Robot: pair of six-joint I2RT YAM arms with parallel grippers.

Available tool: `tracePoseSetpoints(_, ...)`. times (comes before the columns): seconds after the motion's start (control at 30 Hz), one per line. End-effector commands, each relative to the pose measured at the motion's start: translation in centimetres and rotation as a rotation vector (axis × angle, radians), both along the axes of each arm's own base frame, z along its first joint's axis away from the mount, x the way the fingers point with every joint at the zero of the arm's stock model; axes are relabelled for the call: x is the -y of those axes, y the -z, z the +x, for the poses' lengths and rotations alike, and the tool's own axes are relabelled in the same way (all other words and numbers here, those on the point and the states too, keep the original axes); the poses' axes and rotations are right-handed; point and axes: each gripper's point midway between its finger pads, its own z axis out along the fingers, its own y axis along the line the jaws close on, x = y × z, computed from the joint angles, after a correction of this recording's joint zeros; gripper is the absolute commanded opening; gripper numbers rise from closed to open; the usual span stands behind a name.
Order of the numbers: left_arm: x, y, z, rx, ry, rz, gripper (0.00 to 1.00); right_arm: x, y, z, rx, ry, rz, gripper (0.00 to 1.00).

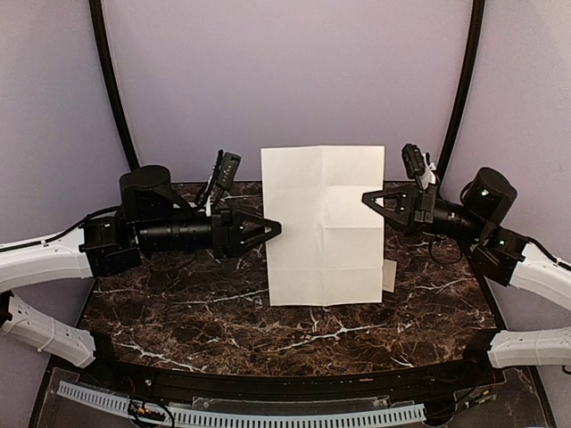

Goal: Place the letter into the envelope and seal it
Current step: Fold the letter.

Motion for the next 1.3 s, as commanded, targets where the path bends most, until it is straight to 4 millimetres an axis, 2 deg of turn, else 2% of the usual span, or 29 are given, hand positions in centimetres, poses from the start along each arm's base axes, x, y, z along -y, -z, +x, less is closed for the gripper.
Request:
tracePoseSetpoints(0.0, 0.4, -0.9, -1.7, 0.002, 0.1, -0.032, 0.49, 0.4, -2.5, -0.4, 0.039, 0.014, 0.039, 0.0)
tracePoseSetpoints(0.2, 0.5, 0.5, -1.6, -0.032, 0.093, -0.049, 0.49, 0.5, -2.3, -0.7, 0.035, 0.005, 0.033, 0.0)
tracePoseSetpoints(0.37, 0.7, 0.5, -1.7, -0.039, 0.105, -0.064, 0.5, 0.8, -2.5, -1.0, 0.028, 0.006, 0.045, 0.0)
tracePoseSetpoints(0.53, 0.7, 0.2, -1.8, -0.032, 0.113, -0.075, 0.45, 1.0, -2.6, -1.3, 0.034, 0.002, 0.043, 0.0)
tracePoseSetpoints(0.73, 1.1, -0.4, -2.1, -0.041, 0.146, -0.119, 0.36, 0.7, -1.6, -1.2, 0.015, -0.008, 0.009, 0.0)
tracePoseSetpoints(0.8, 1.3, -0.7, -2.2, -0.04, 0.155, -0.126, 0.28, 0.7, -1.4, -1.1, 0.013, -0.005, 0.005, 0.0)
tracePoseSetpoints(0.93, 1.4, -0.9, -2.3, -0.04, 0.162, -0.135, 0.03, 0.6, -1.1, -0.9, 0.009, 0.004, -0.001, 0.0)
tracePoseSetpoints(1.0, 1.3, -0.9, -2.3, -0.039, 0.158, -0.135, 0.0, 0.6, -1.0, -0.8, 0.007, 0.006, -0.004, 0.0)
tracePoseSetpoints(1.27, 0.7, -0.9, -2.5, -0.055, 0.184, -0.13, 0.0, 0.7, -0.3, -0.5, 0.015, 0.027, -0.045, 0.0)
